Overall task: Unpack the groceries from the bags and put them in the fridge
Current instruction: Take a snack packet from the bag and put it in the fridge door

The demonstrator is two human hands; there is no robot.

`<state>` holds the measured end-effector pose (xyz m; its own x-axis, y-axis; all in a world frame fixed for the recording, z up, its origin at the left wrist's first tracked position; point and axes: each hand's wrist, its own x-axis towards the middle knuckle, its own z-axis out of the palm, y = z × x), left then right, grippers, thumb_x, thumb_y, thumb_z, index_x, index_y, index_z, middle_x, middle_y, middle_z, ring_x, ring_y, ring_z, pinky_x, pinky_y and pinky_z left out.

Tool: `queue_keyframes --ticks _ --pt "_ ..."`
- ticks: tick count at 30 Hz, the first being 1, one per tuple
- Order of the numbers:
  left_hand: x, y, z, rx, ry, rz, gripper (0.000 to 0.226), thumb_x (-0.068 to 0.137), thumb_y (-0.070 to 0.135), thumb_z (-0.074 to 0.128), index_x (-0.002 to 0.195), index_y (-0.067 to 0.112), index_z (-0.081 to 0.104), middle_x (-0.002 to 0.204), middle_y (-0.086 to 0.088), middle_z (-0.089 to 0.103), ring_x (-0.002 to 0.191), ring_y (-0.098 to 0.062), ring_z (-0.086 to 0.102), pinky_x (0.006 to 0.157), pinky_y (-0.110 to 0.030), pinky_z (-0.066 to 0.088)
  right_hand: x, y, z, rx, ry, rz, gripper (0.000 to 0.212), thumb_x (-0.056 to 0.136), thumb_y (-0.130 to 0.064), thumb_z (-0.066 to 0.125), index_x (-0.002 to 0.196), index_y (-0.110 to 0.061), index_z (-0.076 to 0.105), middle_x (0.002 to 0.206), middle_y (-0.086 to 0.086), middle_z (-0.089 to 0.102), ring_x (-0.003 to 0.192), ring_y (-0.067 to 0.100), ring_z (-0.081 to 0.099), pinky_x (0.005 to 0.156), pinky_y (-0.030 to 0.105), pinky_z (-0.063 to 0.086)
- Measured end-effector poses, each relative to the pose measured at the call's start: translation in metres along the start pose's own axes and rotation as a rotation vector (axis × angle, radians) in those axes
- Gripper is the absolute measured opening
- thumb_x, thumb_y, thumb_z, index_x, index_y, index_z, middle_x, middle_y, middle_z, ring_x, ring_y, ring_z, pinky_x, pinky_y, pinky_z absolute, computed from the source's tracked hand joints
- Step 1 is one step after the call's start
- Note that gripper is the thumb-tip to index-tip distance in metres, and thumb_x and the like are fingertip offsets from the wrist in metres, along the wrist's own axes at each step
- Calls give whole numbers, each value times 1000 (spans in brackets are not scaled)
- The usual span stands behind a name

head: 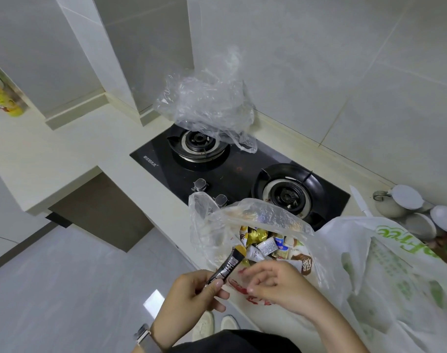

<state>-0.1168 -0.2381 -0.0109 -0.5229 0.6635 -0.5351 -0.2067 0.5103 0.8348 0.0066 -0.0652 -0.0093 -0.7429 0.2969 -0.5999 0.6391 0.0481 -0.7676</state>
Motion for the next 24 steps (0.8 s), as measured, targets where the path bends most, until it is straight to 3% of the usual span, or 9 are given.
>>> queue_keyframes --ticks 2,4,6,7,10,13,17,20,24 --pt "-2 -1 -3 -108 23 -51 13 95 11 54 93 5 66 79 -10 75 61 -19 70 54 -19 49 11 11 -11 -138 239 8 19 85 -15 69 93 -32 68 87 -12 70 84 4 65 75 16 50" --pt "-1 -2 -5 -195 46 -84 16 95 11 53 94 2 66 79 -12 75 59 -17 69 50 -17 46 25 19 -18 -163 453 36 17 89 -14 62 97 -29 66 93 -12 67 89 11 64 67 14 43" --pt "-1 -2 -6 -263 60 -103 17 96 10 52 95 1 66 78 -12 75 58 -15 67 49 -16 46 42 23 -22 -154 551 142 13 91 -18 58 103 -22 63 98 -7 64 91 16 60 65 22 40" --pt "-1 -2 -6 -293 66 -106 18 96 10 51 95 1 67 79 -12 75 58 -14 67 51 -17 47 52 26 -23 -185 557 210 6 91 -19 57 95 -18 61 93 -4 62 88 19 58 67 25 39" --pt "-2 -1 -8 -348 80 -119 19 96 12 51 95 3 67 81 -13 75 60 -14 66 58 -22 51 81 34 -18 -334 488 347 26 88 -26 56 68 -12 47 70 1 53 83 26 55 70 31 42" --pt "-3 -1 -12 -368 87 -131 19 96 14 51 96 4 68 85 -13 75 61 -14 66 59 -22 51 102 40 -13 -494 457 378 34 85 -45 61 100 -15 62 103 4 66 103 27 59 76 30 45" --pt "-4 -3 -19 -393 113 -154 20 97 16 50 101 3 65 89 -13 75 63 -14 67 60 -22 52 114 52 -9 -674 518 381 68 72 -66 66 122 -19 57 131 6 55 124 29 45 96 40 41" --pt "-4 -4 -21 -429 142 -175 21 98 18 48 103 3 62 91 -11 75 64 -14 67 58 -21 52 120 59 -6 -700 494 403 72 70 -72 64 119 -19 59 130 4 53 126 28 39 92 39 38" --pt "-5 -2 -22 -461 162 -176 21 98 21 47 103 5 61 93 -10 75 64 -14 67 57 -21 52 122 65 -8 -635 504 306 51 76 -63 65 101 -18 63 105 1 66 109 25 58 78 27 45"
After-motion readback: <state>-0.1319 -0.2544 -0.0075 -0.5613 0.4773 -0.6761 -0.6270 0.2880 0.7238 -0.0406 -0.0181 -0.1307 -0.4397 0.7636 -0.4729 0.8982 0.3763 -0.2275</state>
